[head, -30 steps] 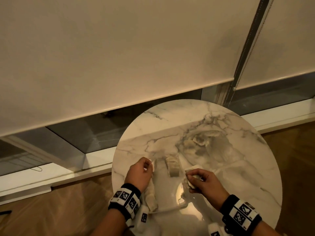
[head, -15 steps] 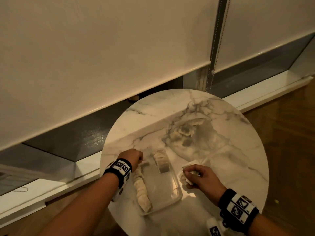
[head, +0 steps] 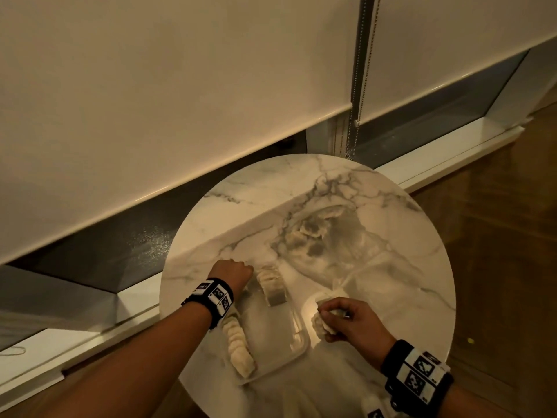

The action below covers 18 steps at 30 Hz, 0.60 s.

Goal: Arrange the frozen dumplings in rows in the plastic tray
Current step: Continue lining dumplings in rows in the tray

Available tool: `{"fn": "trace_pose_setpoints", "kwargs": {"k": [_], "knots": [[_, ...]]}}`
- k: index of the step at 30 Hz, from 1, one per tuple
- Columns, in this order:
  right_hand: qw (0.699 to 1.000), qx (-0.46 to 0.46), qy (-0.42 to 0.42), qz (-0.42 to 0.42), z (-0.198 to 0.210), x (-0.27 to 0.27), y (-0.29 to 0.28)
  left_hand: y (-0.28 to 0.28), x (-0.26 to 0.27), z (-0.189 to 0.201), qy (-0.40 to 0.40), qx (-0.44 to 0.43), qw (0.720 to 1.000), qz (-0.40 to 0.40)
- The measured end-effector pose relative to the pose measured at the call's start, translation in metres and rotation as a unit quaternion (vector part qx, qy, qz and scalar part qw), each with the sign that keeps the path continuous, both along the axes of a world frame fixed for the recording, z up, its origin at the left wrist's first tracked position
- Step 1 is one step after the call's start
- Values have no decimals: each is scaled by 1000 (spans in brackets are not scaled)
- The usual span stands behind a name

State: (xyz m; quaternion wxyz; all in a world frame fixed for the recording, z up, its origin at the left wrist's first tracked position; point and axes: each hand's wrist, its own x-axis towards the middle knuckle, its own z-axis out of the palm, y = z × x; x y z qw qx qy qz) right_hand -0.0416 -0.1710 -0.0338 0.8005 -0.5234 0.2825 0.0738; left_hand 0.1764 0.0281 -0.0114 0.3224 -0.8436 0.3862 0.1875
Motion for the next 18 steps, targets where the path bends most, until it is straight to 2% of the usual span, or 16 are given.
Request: {"fn": "trace_pose_setpoints", "kwargs": {"k": [4,6,8,11,13,15,18], "knots": [[1000,1,-2,2,1,-1,-3,7,-3,7,-12,-104,990,90],[1000,-1,-3,2,2,0,-5,15,-4,11,-22,-201,963,176],[1000,3,-4,4,4,2,-7,27,-11,14,-21,-308,909,281],[1000,1,-6,28,8,7,-9,40,-33,16,8,-463,786,411],[999,-1,-6,49,13,9,-10,41,-55,15,40,-530,716,452],[997,-2,-6,73,18,13,-9,39,-76,10,77,-565,668,478],[995,2,-8,101,24,19,-7,32,-105,-3,127,-579,628,504]]}}
